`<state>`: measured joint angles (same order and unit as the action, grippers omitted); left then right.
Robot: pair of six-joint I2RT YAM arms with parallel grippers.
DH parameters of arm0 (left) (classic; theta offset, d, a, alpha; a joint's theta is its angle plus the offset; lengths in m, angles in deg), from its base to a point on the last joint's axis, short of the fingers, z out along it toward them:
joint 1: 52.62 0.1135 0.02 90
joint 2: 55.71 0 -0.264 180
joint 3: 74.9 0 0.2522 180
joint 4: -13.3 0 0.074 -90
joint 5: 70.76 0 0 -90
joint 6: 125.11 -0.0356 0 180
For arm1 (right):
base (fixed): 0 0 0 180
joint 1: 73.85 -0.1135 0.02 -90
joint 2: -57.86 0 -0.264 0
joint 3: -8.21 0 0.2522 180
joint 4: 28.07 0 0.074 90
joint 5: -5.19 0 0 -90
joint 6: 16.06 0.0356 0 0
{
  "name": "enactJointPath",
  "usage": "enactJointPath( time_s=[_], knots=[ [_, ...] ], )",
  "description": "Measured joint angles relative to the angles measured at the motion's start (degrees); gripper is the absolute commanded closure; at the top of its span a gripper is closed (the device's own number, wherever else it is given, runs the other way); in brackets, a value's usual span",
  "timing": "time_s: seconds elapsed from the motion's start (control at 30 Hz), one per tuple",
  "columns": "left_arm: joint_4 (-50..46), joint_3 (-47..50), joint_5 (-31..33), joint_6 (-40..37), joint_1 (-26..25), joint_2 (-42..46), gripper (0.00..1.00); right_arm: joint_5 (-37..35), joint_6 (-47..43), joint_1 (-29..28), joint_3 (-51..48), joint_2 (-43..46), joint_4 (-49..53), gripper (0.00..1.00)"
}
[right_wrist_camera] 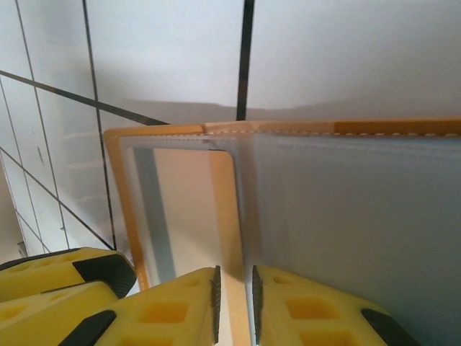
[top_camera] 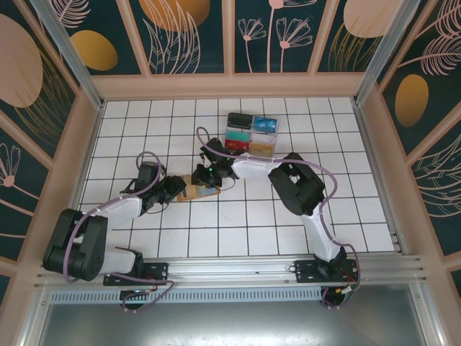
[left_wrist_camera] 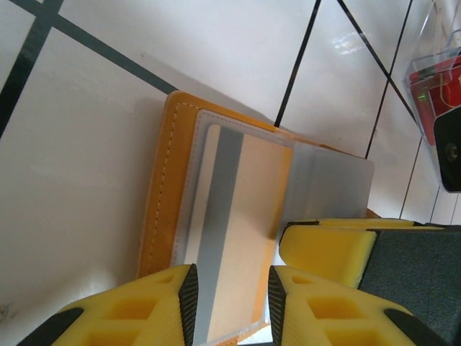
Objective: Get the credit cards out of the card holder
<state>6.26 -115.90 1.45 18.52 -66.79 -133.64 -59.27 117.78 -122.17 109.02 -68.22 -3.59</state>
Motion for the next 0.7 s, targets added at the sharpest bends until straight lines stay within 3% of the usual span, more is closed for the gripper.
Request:
enactJointPath(
  time_s=[0.7],
  knots=[
    [6.25, 2.64, 0.17, 1.97, 0.0, -3.5, 0.71, 2.08, -1.77, 0.37, 1.81, -1.62, 0.63, 0.78]
  ],
)
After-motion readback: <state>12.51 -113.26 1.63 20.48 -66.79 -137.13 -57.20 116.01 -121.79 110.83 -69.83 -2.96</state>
